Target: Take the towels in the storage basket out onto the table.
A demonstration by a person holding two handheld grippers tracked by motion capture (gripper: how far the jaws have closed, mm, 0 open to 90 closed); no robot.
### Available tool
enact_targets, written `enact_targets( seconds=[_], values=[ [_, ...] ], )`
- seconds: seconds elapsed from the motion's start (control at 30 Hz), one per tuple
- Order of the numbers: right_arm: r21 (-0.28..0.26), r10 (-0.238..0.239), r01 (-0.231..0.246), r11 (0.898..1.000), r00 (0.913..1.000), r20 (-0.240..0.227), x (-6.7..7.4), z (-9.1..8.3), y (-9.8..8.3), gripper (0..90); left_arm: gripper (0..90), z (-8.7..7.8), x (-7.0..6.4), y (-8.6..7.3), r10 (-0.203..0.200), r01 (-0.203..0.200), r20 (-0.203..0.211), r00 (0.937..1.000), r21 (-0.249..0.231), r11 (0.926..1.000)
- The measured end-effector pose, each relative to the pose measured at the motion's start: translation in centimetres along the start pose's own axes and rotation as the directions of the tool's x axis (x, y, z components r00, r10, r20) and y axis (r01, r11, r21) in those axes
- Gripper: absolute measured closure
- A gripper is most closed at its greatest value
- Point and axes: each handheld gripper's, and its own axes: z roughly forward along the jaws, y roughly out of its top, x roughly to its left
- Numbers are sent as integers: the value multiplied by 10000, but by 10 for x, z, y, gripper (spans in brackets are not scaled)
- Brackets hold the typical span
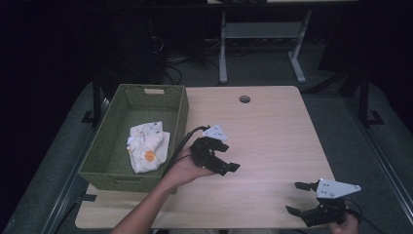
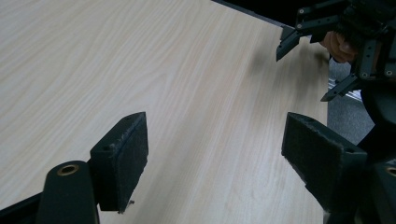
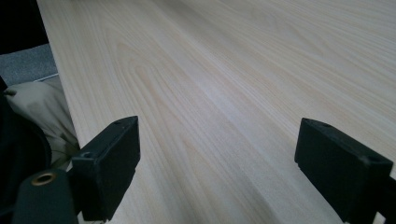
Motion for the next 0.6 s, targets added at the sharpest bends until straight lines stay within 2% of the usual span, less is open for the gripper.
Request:
enact_targets(
  seconds=[0.13, 0.27, 0.37, 0.6],
  values=[
    [-3, -20, 20, 10000, 10000, -26, 0, 0, 0, 138, 235, -8, 5, 0, 87, -88, 322, 9994, 35, 10000],
    [-31, -61, 61, 10000, 10000, -10, 0, 0, 1, 138, 234, -16, 13, -1, -4, 9, 566, 9984, -83, 10000],
    [-52, -90, 89, 9999, 10000, -17, 1, 0, 1, 138, 233, -23, 18, -3, -61, 74, 645, 9979, -210, 9998],
    [-48, -95, 95, 9999, 10000, -24, 1, -1, 1, 138, 235, -40, 28, -11, -88, 104, 540, 9985, -297, 9995]
  ],
)
